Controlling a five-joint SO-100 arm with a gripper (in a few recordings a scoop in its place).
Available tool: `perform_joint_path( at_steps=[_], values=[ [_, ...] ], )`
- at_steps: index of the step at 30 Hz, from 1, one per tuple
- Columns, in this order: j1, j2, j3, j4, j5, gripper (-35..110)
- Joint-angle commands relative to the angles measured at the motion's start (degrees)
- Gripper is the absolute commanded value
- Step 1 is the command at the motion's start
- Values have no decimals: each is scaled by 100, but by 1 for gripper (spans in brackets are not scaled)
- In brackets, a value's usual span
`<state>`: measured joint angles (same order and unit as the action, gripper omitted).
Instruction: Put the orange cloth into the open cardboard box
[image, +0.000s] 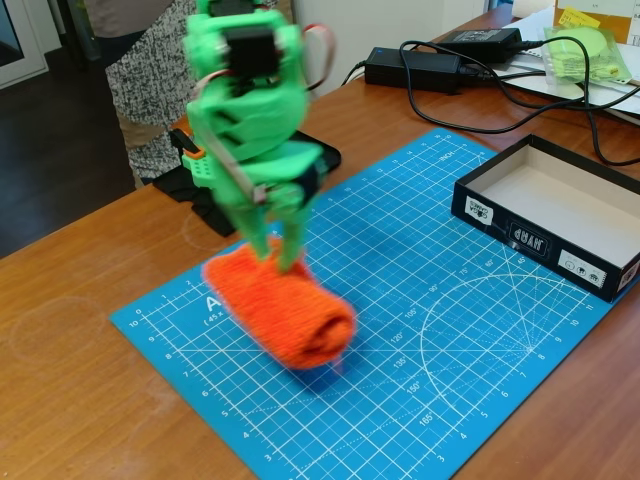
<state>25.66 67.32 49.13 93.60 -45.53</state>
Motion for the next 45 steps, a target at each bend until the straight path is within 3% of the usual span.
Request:
perform_joint_path(
  at_steps=[1, 10, 17, 41, 45],
  values=[
    [-686, 422, -703, 123, 756, 0],
    [-3428, 536, -1837, 123, 2549, -1],
    [-4799, -97, -2479, 114, 3393, -1],
    [-5080, -3823, -5300, 18, 3929, -1],
    [-5071, -3867, -5546, 114, 3885, 10]
  ],
)
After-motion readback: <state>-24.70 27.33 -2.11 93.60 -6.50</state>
